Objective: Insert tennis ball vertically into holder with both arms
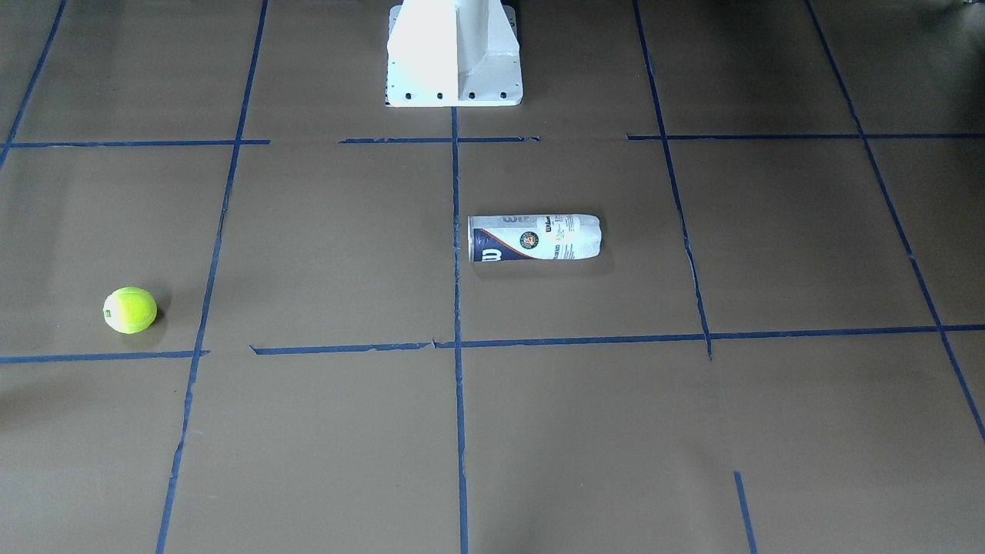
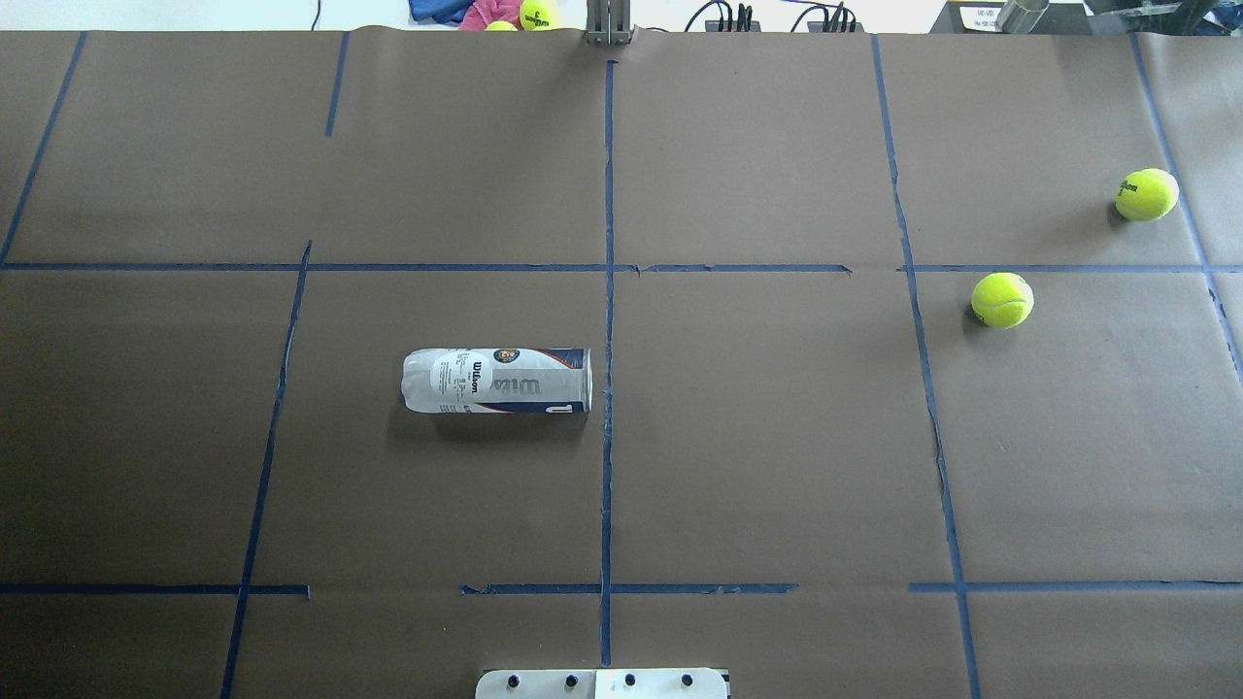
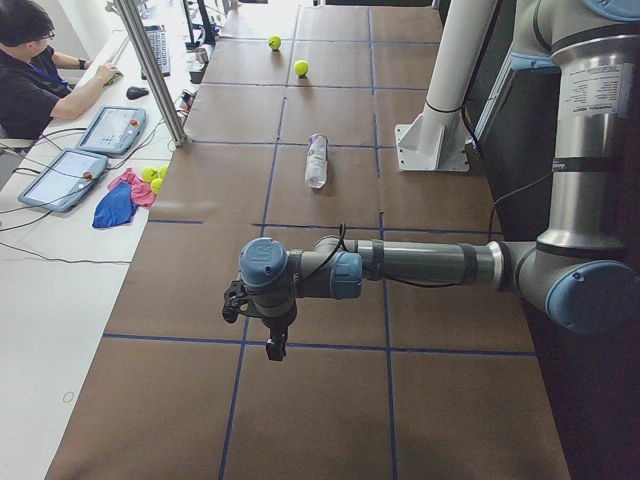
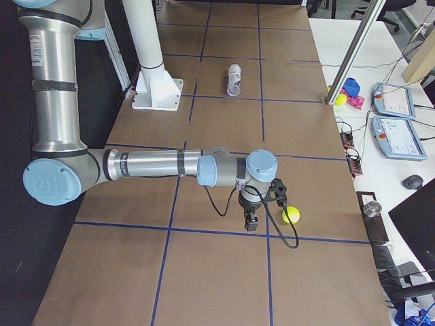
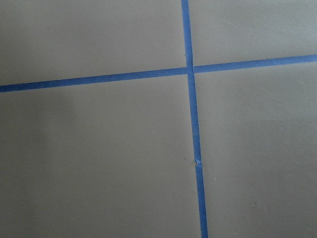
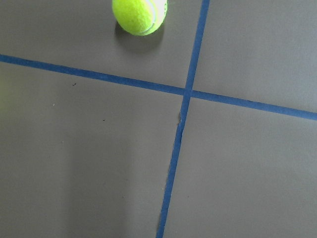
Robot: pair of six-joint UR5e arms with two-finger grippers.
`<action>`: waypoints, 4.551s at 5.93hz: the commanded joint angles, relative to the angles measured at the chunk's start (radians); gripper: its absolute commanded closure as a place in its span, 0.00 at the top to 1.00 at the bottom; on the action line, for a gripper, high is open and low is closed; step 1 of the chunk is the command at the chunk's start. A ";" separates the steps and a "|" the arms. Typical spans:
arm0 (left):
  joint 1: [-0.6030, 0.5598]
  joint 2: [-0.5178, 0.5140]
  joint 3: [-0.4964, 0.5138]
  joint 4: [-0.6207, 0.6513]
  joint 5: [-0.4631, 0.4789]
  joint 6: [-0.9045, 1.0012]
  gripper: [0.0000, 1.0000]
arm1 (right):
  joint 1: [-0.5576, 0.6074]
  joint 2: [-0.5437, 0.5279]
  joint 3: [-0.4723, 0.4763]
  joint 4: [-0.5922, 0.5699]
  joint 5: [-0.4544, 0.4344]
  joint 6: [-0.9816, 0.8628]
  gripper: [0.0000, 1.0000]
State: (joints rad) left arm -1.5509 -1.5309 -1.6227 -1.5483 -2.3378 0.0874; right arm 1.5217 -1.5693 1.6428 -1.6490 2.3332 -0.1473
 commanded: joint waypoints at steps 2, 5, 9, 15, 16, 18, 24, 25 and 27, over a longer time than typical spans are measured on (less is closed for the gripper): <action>0.000 0.000 -0.012 0.002 -0.003 0.000 1.00 | 0.000 0.002 0.000 0.000 0.000 0.000 1.00; 0.006 -0.105 0.048 -0.194 0.008 -0.008 1.00 | 0.000 0.011 -0.001 0.000 0.000 0.000 1.00; 0.131 -0.251 0.052 -0.357 0.009 -0.077 1.00 | 0.000 0.014 -0.001 0.000 0.000 0.002 1.00; 0.711 -0.579 -0.017 -0.425 0.334 -0.066 1.00 | 0.000 0.015 0.000 0.000 0.000 0.003 1.00; 0.759 -0.682 -0.035 -0.244 0.357 -0.066 1.00 | 0.000 0.015 0.000 0.000 0.000 0.005 1.00; 0.964 -0.858 -0.042 0.051 0.611 0.013 1.00 | -0.002 0.015 -0.005 0.000 0.000 0.005 1.00; 1.111 -1.060 0.171 0.409 0.750 0.150 1.00 | -0.003 0.015 -0.009 0.000 0.002 0.005 1.00; 1.123 -1.054 0.184 0.407 0.749 0.150 1.00 | -0.003 0.015 -0.009 0.000 0.002 0.005 1.00; 1.127 -1.046 0.207 0.399 0.747 0.152 1.00 | -0.003 0.015 -0.009 0.000 0.002 0.005 1.00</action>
State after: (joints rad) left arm -0.4267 -2.5798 -1.4301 -1.1452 -1.5903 0.2389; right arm 1.5186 -1.5539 1.6337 -1.6490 2.3340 -0.1427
